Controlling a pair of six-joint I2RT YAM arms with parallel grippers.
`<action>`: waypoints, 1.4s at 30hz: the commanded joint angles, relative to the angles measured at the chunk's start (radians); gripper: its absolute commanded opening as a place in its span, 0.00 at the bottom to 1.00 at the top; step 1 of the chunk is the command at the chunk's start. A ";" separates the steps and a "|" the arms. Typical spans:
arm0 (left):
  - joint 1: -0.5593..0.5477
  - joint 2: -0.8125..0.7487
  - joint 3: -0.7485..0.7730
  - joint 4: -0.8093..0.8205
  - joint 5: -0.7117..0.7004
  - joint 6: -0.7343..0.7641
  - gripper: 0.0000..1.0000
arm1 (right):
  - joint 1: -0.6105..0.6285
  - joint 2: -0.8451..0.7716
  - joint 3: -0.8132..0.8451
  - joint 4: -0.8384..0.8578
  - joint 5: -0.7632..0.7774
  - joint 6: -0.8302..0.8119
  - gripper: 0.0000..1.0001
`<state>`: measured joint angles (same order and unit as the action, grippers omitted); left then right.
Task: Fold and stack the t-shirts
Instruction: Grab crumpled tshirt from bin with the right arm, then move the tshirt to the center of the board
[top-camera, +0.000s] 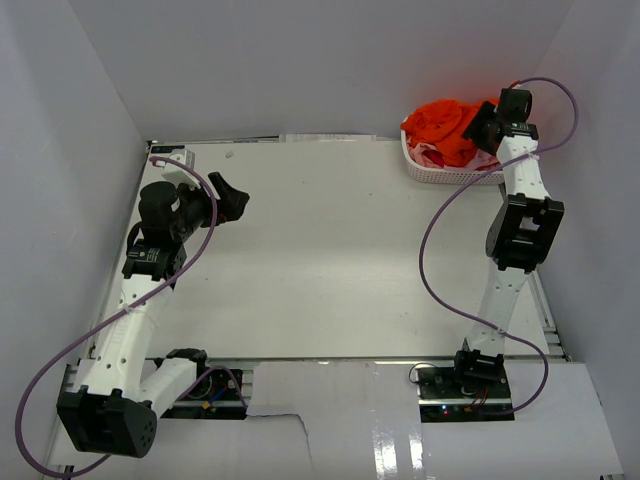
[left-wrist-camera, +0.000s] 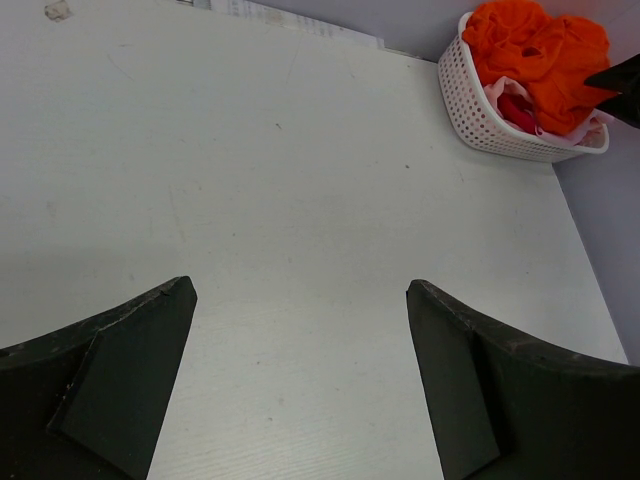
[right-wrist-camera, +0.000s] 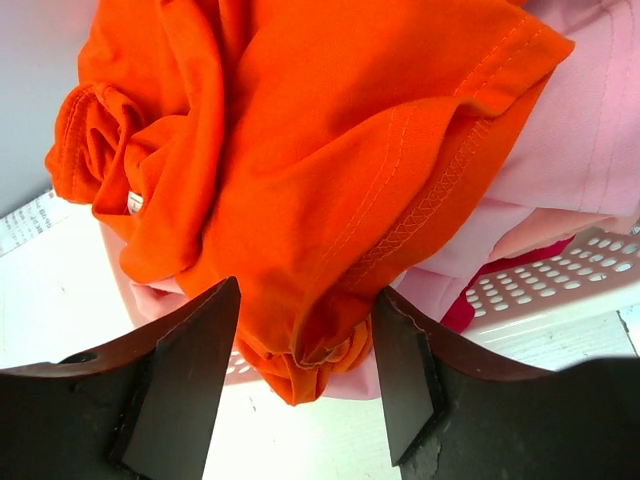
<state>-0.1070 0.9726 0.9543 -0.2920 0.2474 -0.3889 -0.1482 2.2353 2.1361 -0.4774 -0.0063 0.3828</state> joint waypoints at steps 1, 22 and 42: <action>0.001 -0.011 0.000 -0.006 0.003 0.010 0.98 | 0.006 -0.048 0.019 0.000 0.002 -0.019 0.59; 0.003 -0.003 0.004 -0.012 -0.007 0.010 0.98 | 0.266 -0.180 0.111 -0.182 -0.096 -0.148 0.08; 0.026 -0.166 0.020 -0.170 -0.709 -0.156 0.98 | 0.809 -0.470 0.243 -0.379 -0.195 -0.142 0.08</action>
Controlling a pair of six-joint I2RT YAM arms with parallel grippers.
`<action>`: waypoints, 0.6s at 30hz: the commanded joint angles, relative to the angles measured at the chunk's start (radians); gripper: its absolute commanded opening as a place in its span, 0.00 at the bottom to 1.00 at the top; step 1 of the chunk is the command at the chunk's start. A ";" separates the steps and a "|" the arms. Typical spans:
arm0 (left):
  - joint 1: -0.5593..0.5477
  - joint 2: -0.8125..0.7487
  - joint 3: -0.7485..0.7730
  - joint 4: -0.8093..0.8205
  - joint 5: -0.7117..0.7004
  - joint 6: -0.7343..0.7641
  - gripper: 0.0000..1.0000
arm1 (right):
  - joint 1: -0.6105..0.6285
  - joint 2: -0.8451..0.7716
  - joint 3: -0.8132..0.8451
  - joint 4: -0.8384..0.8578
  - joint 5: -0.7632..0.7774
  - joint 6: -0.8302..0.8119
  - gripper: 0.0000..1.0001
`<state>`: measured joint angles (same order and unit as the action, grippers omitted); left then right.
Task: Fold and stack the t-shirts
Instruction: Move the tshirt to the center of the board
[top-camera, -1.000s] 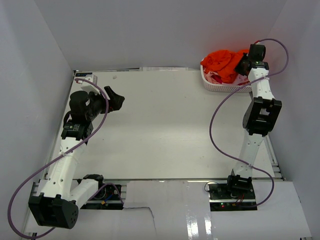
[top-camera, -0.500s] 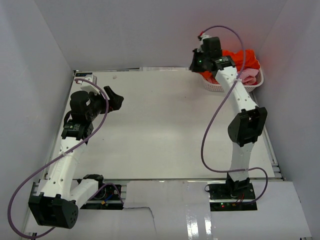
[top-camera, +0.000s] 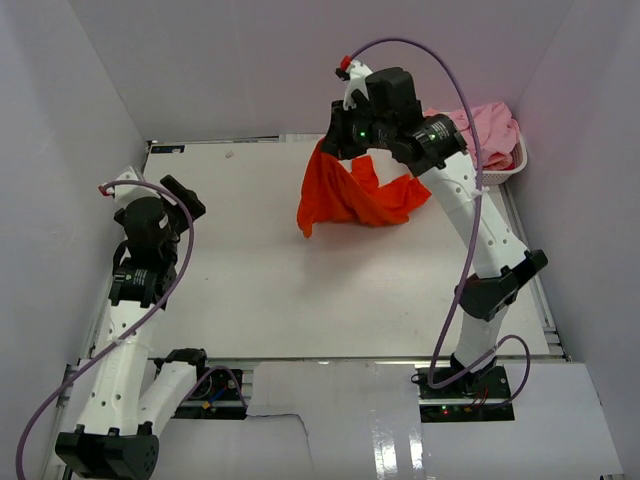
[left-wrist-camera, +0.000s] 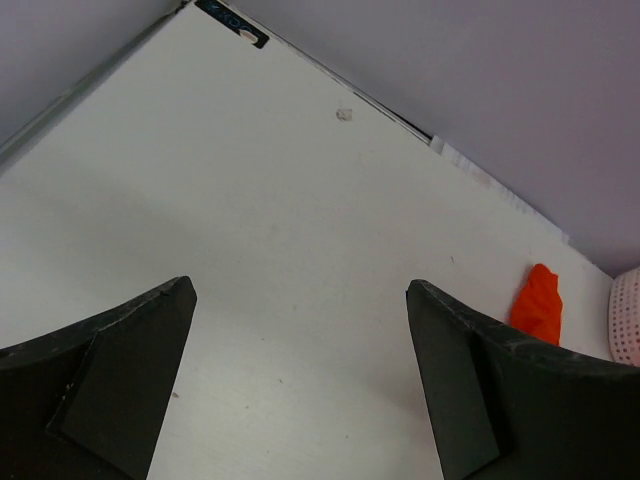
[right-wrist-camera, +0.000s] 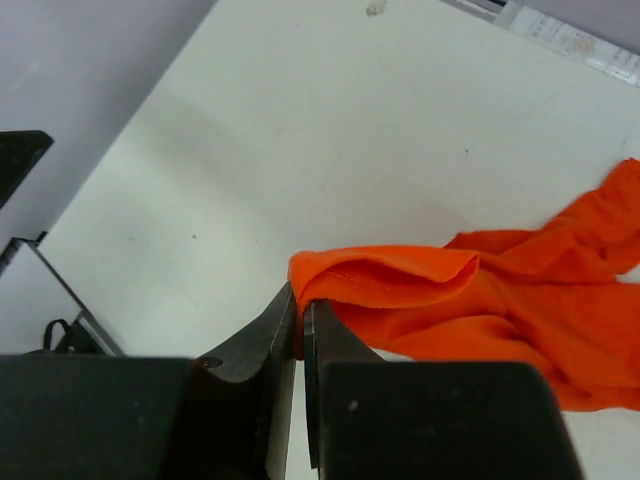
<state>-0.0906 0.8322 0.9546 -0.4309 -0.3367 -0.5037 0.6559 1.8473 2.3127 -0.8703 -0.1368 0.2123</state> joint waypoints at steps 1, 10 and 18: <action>0.012 -0.024 0.019 -0.029 -0.124 -0.041 0.98 | 0.005 -0.091 0.088 0.019 -0.078 0.047 0.08; 0.028 0.002 0.030 -0.029 -0.076 -0.038 0.98 | 0.004 -0.318 -0.144 0.387 -0.363 0.153 0.08; 0.032 -0.028 0.021 -0.028 -0.096 -0.047 0.98 | -0.004 -0.335 -0.073 0.474 -0.412 0.206 0.08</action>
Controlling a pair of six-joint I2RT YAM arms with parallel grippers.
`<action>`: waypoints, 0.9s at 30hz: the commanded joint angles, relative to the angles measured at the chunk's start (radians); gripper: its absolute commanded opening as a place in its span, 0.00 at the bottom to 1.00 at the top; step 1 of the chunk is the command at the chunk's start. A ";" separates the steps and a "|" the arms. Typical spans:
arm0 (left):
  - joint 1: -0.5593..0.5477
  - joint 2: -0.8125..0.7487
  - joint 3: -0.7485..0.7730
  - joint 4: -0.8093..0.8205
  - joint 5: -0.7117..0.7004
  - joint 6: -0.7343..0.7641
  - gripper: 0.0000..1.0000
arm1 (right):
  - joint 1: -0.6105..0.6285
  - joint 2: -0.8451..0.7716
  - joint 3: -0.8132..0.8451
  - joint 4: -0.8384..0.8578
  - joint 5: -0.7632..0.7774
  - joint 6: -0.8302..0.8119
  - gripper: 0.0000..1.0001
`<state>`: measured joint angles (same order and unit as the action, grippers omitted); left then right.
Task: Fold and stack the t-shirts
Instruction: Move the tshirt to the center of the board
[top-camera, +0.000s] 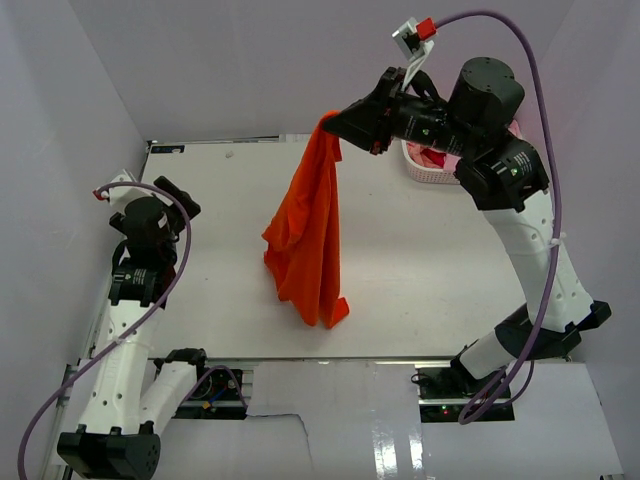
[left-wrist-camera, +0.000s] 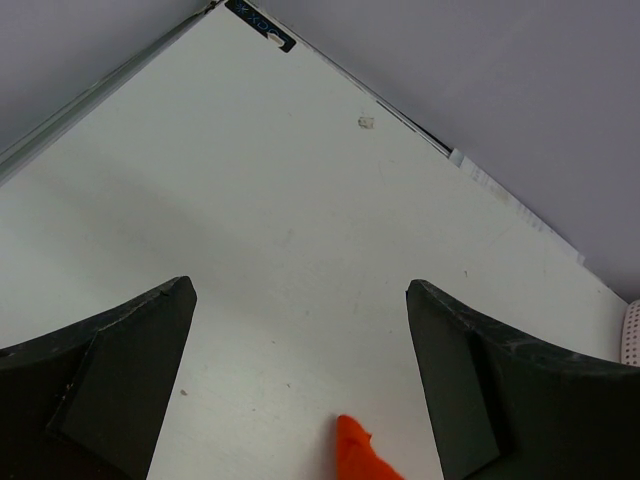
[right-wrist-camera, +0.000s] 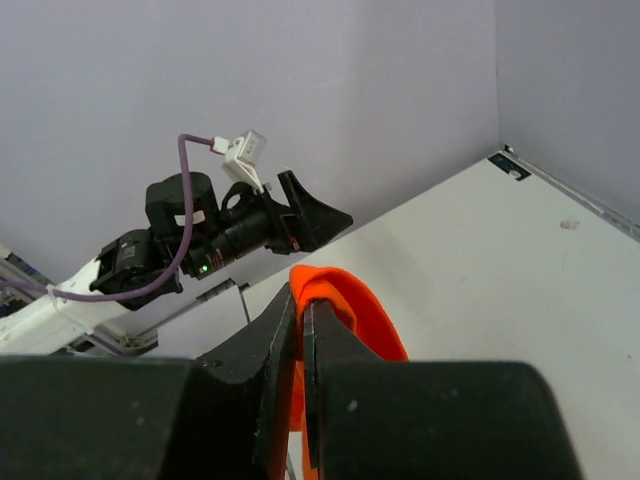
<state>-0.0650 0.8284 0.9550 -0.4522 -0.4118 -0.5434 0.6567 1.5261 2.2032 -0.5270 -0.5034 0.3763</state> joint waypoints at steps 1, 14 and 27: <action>0.007 -0.025 0.021 -0.006 -0.024 -0.007 0.98 | -0.020 -0.012 0.042 0.143 -0.066 0.056 0.08; 0.007 -0.011 0.028 -0.006 0.013 0.003 0.98 | -0.256 -0.159 -0.333 0.119 0.114 0.079 0.08; 0.007 -0.006 0.018 0.027 0.119 0.043 0.98 | -0.211 0.017 -0.266 -0.298 0.423 -0.129 0.08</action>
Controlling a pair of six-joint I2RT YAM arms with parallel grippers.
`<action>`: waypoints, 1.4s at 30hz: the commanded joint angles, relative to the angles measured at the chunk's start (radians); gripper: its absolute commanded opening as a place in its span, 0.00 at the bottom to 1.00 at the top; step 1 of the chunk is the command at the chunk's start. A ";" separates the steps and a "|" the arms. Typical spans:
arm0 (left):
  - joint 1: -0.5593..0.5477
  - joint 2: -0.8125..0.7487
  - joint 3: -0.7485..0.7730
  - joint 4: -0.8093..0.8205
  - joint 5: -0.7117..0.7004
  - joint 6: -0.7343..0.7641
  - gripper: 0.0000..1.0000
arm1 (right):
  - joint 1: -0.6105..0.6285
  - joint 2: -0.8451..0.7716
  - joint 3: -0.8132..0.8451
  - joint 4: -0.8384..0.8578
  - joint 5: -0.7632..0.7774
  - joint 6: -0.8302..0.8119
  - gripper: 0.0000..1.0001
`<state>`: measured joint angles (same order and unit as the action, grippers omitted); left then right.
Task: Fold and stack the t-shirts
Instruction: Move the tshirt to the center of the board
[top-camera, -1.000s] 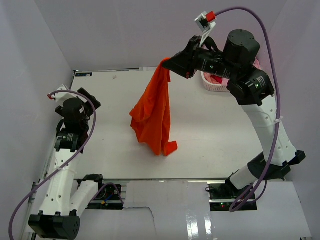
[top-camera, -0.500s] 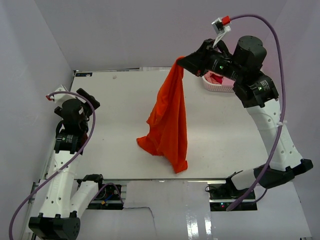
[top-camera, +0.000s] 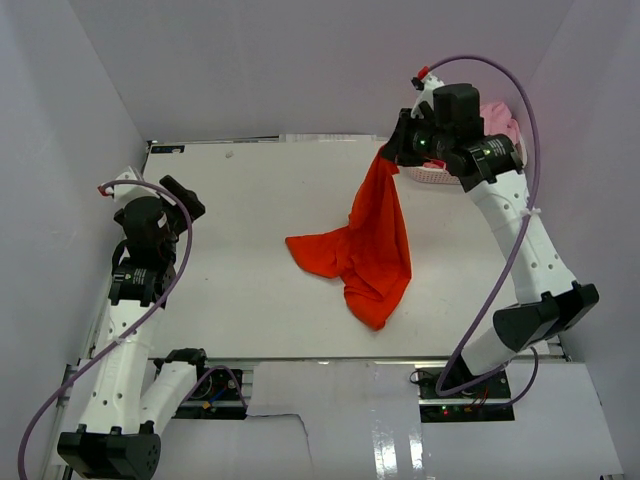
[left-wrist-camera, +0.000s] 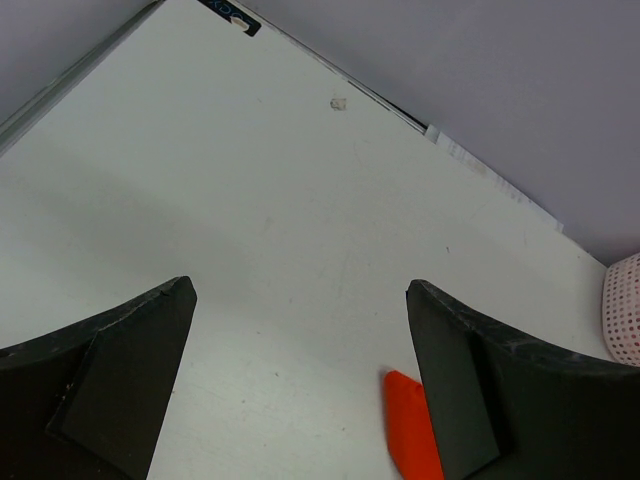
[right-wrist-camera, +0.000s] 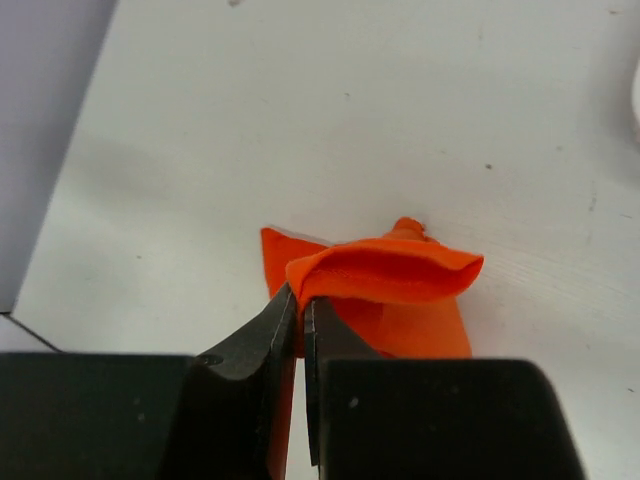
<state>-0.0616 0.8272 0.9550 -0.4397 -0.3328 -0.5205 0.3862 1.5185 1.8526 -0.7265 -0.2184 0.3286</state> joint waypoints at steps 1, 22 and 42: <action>0.005 -0.005 0.019 0.015 0.026 0.019 0.98 | 0.086 0.051 0.138 -0.132 0.266 -0.094 0.08; 0.003 0.039 0.041 -0.024 -0.041 -0.024 0.98 | -0.276 0.080 0.226 -0.283 0.666 -0.210 0.08; 0.003 0.033 0.042 -0.031 -0.080 -0.018 0.98 | 0.239 0.169 0.082 -0.238 0.487 -0.111 0.08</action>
<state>-0.0616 0.8761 0.9638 -0.4576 -0.3840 -0.5400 0.5465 1.6657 1.9274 -1.0008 0.2623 0.1665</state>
